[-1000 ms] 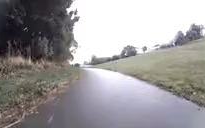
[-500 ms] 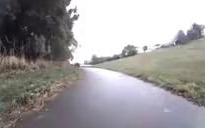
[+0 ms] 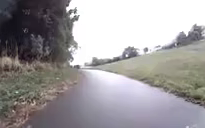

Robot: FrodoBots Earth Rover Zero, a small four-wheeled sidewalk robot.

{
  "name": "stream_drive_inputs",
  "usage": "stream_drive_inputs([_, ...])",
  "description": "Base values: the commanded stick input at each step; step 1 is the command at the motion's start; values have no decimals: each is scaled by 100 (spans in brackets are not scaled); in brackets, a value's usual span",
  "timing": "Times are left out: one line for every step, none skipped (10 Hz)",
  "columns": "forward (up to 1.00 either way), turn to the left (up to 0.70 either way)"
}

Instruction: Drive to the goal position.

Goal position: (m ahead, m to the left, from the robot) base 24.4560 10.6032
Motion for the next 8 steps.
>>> stream_drive_inputs([100, 0])
stream_drive_inputs([100, 0])
stream_drive_inputs([100, 0])
stream_drive_inputs([100, 0])
stream_drive_inputs([100, 0])
stream_drive_inputs([100, 0])
stream_drive_inputs([100, 0])
stream_drive_inputs([100, 0])
